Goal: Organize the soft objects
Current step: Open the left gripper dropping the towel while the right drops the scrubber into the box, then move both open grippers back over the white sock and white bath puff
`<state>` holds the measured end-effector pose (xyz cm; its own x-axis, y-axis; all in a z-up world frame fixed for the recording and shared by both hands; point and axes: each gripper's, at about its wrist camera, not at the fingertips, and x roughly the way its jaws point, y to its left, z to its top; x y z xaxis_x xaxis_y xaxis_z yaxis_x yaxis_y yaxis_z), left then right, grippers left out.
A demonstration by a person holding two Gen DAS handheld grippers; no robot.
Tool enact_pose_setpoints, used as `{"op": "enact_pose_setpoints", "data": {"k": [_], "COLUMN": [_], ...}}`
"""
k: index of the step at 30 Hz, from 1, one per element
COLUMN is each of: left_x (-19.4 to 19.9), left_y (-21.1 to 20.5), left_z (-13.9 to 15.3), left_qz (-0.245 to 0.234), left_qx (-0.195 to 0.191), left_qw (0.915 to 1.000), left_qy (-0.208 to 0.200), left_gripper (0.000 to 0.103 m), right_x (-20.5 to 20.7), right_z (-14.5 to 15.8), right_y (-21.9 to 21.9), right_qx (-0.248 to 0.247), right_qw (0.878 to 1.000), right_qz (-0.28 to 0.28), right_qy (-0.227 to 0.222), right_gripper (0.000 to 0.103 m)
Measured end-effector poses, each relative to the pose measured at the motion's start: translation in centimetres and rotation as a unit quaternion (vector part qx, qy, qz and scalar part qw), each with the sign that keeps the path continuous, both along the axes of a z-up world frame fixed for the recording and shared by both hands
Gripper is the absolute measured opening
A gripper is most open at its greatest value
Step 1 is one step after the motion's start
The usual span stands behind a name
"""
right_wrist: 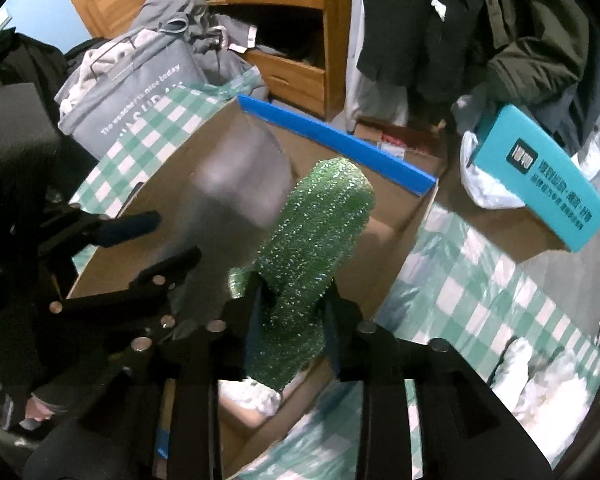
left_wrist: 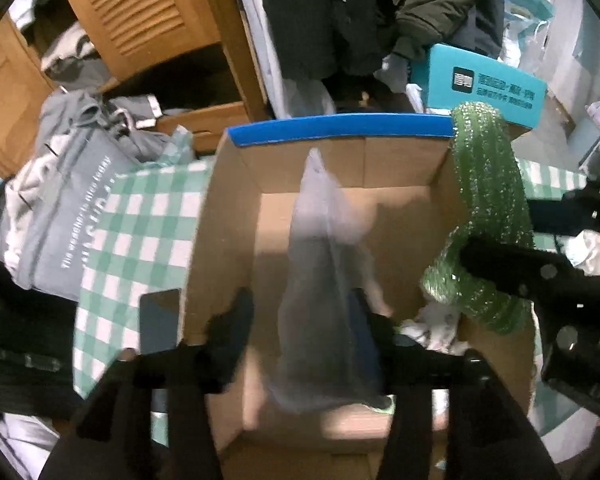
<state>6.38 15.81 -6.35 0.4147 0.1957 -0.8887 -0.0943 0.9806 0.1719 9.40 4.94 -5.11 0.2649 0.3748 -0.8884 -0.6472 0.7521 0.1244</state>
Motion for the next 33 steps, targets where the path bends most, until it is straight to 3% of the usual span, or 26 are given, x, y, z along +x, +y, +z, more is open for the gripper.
{"op": "enact_pose_setpoints", "data": {"k": [2,5,18,25,33], "left_x": [-0.1,-0.2,-1.2,-1.9,-2.5], "left_y": [0.0,-0.1,-1.7,-3.0,-4.4], "left_z": [0.4,0.7,2.0,2.9,3.6], "left_qz": [0.001,0.0,-0.018,-0.034,-0.05], "left_qx": [0.005,0.004,0.006,0.018,0.024], "left_qw": [1.0,0.9999,0.9996,0.9987,0.9976], "left_qy": [-0.007,-0.01,-0.019,-0.032,-0.04], "left_gripper": [0.066,0.067,0.067,0.073,0.073], "right_x": [0.0,0.1,-0.2,-0.6,-1.4], "right_z": [0.1,0.3,1.1,1.7,2.1], "right_y": [-0.2,-0.6,-4.1,-6.1,-8.1], "right_qx": [0.0,0.003,0.007,0.007,0.002], "right_qw": [1.0,1.0,0.999,0.997,0.996], "right_qz": [-0.003,-0.013,-0.047,-0.063,-0.079], "right_qy": [-0.008,-0.015,-0.024,-0.031,-0.04], "right_gripper": [0.049,0.061,0.063,0.069,0.073]}}
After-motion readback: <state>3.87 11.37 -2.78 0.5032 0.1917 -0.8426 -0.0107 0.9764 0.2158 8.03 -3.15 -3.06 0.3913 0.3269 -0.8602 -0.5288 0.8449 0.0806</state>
